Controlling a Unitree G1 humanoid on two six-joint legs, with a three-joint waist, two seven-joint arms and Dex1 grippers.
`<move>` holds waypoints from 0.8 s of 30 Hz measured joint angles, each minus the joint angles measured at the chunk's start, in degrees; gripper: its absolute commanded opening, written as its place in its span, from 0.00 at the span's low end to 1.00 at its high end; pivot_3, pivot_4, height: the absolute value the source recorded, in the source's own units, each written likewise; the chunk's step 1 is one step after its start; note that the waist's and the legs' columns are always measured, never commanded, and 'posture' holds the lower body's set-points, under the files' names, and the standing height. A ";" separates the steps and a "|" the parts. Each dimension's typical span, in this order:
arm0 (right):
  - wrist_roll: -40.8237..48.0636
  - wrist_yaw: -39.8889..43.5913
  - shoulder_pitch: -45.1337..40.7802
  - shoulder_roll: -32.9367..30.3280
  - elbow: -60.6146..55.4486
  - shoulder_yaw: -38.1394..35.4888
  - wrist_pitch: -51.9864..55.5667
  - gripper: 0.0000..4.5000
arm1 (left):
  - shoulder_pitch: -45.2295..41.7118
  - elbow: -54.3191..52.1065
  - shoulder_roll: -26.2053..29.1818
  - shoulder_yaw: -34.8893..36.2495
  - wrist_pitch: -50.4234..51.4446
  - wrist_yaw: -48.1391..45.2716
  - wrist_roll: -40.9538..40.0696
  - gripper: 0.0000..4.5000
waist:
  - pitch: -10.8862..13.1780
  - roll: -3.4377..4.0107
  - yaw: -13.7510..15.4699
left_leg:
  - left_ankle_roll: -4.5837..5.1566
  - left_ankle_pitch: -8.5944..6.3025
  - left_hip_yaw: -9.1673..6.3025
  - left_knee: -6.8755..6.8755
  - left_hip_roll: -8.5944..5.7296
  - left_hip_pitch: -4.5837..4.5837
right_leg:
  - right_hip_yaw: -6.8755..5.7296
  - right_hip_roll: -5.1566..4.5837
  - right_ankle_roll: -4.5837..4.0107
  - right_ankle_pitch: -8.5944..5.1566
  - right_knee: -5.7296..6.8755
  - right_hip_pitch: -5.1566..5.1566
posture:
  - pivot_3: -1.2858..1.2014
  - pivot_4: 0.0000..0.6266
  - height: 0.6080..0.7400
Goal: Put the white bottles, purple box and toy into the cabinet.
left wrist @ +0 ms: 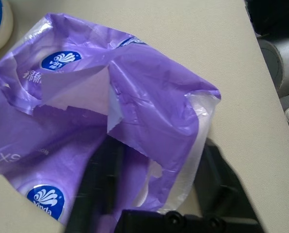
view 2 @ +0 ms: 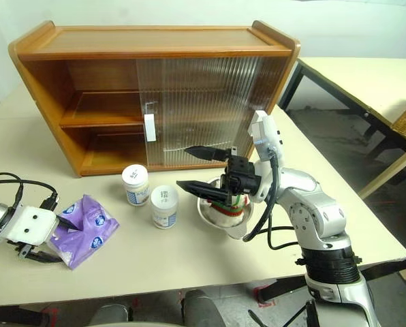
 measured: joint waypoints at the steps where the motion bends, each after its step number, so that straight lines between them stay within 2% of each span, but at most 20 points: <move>1: 0.00 0.00 0.00 0.01 0.00 0.00 0.00 1.00 | -0.06 0.10 -0.17 -0.01 0.00 0.12 0.01 0.34 | -0.05 0.07 0.01 | 0.00 0.00 0.00 0.01 0.00 0.01 | 0.00 0.00 0.00 0.00 0.00 0.02 | 0.47 0.00 1.00; 3: -0.01 -0.01 0.00 0.05 0.00 0.00 -0.01 1.00 | -0.22 0.24 -0.45 -0.02 0.07 0.17 -0.05 0.18 | -0.08 0.13 0.05 | 0.03 0.02 0.00 0.01 0.00 0.01 | 0.00 0.00 0.02 0.01 0.01 0.03 | 0.47 0.00 1.00; 6: -0.02 -0.01 -0.03 0.27 0.00 0.00 -0.02 1.00 | -1.22 0.30 -1.25 -0.02 0.91 0.29 -0.70 0.00 | -0.09 0.14 0.17 | 0.18 0.11 0.00 0.01 0.00 0.01 | -0.01 0.00 0.03 0.08 0.00 0.07 | 0.47 0.00 1.00; 13: -0.18 0.23 -0.18 0.52 0.29 0.02 -0.51 1.00 | -4.97 -1.89 -1.06 1.44 7.90 0.07 -6.69 0.00 | -0.11 0.10 0.00 | 0.22 0.14 0.00 0.03 0.00 -0.01 | -0.03 0.03 0.07 0.16 0.00 0.06 | 0.47 0.00 1.00; 24: -0.50 1.02 -0.58 1.18 0.87 0.38 -0.99 1.00 | -12.02 -11.20 5.46 7.62 26.91 -1.39 -17.58 0.00 | -0.11 0.11 0.07 | 0.23 0.12 0.00 -0.01 0.00 -0.03 | -0.03 0.04 0.07 0.15 -0.05 0.05 | 0.48 0.00 1.00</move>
